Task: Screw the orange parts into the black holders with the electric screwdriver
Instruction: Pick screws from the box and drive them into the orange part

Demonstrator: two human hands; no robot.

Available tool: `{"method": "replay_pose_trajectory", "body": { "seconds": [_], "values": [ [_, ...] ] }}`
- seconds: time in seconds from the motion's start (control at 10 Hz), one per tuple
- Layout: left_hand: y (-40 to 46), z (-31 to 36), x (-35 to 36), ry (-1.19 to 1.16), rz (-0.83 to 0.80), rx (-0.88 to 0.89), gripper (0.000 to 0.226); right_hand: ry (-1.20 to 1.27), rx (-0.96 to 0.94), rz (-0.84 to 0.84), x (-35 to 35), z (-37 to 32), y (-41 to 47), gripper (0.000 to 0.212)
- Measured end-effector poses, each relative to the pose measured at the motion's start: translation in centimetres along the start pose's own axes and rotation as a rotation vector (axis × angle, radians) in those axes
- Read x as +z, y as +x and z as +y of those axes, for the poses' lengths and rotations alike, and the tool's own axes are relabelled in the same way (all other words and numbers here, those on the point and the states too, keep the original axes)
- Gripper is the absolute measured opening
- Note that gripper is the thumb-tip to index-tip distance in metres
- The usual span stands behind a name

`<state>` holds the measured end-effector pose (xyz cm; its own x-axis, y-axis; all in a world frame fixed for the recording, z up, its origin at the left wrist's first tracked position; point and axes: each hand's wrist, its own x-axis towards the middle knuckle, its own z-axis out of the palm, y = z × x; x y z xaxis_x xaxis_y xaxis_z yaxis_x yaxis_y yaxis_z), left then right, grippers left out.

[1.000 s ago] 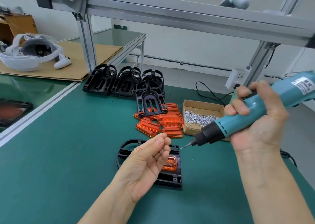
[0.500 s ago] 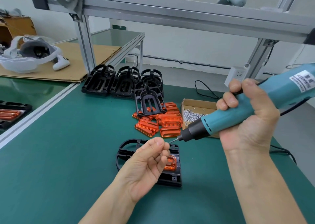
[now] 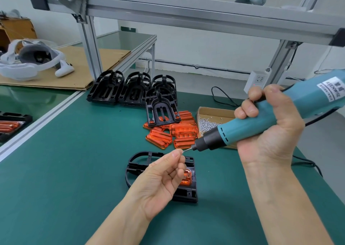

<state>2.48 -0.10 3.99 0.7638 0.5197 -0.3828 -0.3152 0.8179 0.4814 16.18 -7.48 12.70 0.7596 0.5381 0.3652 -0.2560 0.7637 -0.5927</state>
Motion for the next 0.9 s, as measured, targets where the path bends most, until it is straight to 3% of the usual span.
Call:
{"method": "replay_pose_trajectory", "body": {
  "seconds": [0.4,0.9],
  "values": [
    [-0.11,-0.14,0.21,-0.034,-0.057,-0.034,0.019,-0.034,-0.010,-0.019,0.13,0.17,-0.20,0.011],
    [-0.23,-0.27,-0.11,-0.048,-0.105,-0.017,0.011,-0.025,0.003,-0.060,0.37,0.33,-0.31,0.012]
  ]
}}
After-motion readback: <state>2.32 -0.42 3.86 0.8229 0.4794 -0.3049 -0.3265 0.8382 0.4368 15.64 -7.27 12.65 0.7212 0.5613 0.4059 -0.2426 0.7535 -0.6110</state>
